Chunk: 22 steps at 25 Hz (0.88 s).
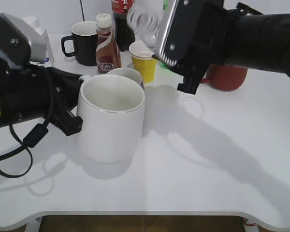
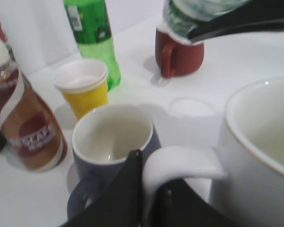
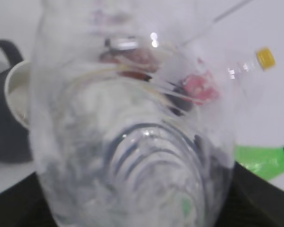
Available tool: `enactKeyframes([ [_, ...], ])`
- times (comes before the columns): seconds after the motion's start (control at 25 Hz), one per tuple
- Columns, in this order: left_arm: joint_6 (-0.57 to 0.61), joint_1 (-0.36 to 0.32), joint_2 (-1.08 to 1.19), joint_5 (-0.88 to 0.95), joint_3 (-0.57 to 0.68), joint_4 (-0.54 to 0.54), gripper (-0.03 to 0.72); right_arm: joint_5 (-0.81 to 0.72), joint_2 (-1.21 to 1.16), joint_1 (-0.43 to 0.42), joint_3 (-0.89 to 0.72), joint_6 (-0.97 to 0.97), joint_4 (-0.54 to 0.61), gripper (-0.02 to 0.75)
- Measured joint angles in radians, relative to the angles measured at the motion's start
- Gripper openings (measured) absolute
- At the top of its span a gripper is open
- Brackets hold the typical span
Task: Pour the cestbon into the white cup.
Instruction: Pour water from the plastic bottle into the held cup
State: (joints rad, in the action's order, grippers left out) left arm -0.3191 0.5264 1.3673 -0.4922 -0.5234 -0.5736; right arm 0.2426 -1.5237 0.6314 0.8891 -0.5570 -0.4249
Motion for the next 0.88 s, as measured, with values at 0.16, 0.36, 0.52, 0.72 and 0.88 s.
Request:
enactKeyframes([
  [0.16, 0.0, 0.001, 0.0, 0.017, 0.0, 0.004, 0.03, -0.031, 0.0, 0.042, 0.0, -0.063, -0.05, 0.486],
  [0.36, 0.0, 0.021, 0.0, 0.029, 0.0, 0.006, 0.03, -0.055, -0.027, 0.074, 0.0, -0.198, -0.057, 0.486],
  [0.52, -0.001, 0.038, 0.0, 0.068, 0.0, 0.007, 0.03, -0.058, -0.04, 0.074, 0.0, -0.298, -0.057, 0.486],
  [0.72, -0.001, 0.042, 0.0, 0.074, 0.0, 0.008, 0.03, -0.058, -0.04, 0.074, 0.0, -0.428, -0.053, 0.486],
  [0.88, -0.001, 0.042, 0.0, 0.075, 0.0, 0.009, 0.03, -0.056, -0.04, 0.074, 0.0, -0.489, -0.046, 0.486],
])
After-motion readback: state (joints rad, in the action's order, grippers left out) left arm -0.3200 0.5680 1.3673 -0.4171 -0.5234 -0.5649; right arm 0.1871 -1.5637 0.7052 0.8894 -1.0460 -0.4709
